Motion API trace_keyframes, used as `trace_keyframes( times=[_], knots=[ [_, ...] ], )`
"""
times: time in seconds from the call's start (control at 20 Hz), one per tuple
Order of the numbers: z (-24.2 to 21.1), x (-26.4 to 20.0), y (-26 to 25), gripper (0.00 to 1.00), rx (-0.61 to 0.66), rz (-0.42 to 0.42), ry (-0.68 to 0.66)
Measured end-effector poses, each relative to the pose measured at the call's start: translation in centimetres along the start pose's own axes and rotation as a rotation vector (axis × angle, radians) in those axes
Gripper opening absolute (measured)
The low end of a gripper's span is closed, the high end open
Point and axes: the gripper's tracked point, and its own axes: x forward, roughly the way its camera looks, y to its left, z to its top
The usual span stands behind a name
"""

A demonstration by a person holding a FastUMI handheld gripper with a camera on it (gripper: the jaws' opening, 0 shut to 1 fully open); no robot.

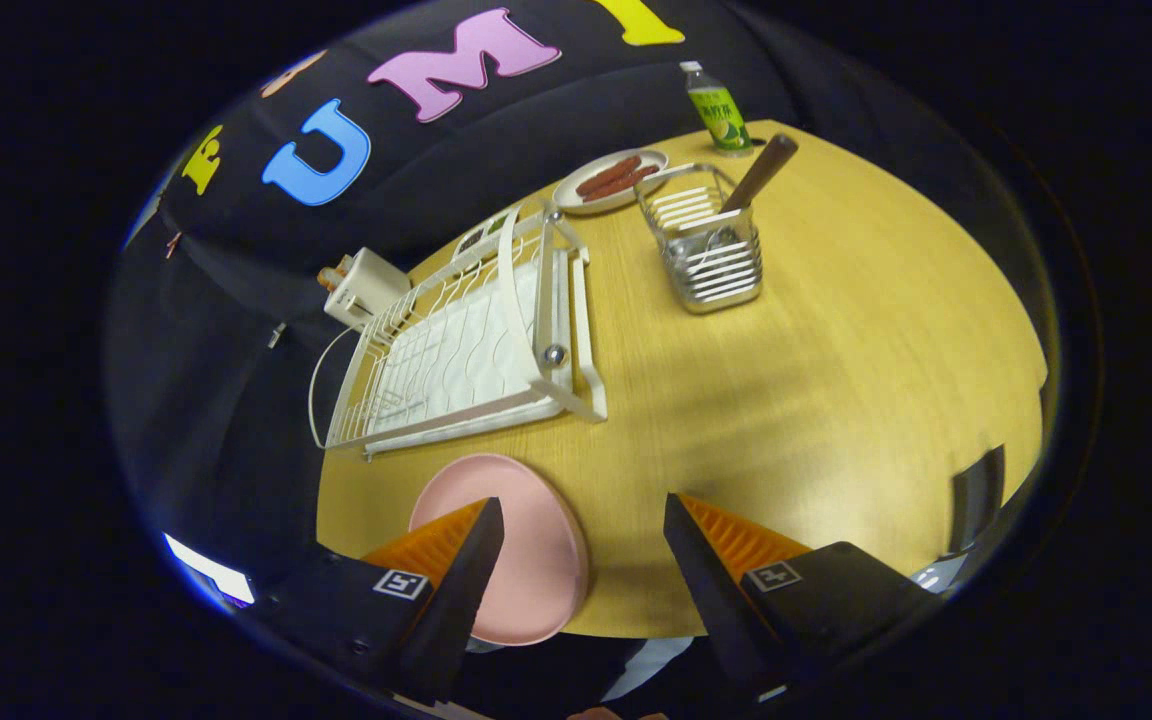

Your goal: Take the plate from the dish rack, then take the spoon from the basket and place it into the plate.

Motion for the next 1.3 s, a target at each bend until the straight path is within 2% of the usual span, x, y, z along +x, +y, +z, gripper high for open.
trace_keyframes(
  times=[0.2, 0.4, 0.5, 0.7, 0.95, 1.3],
  knots=[
    [6.0, -3.3, -2.0, 0.98, -0.007, -0.08, -0.191],
    [11.5, -4.1, -5.0, 0.99, 0.014, -0.158, -0.367],
    [13.8, -3.6, -5.9, 0.98, 0.036, -0.163, -0.441],
    [16.1, -0.6, -8.8, 0.99, 0.023, -0.195, -0.494],
    [16.6, 2.6, -10.6, 0.98, -0.041, -0.207, -0.52],
    [17.9, 5.7, -11.1, 0.98, -0.109, -0.161, -0.568]
  ],
)
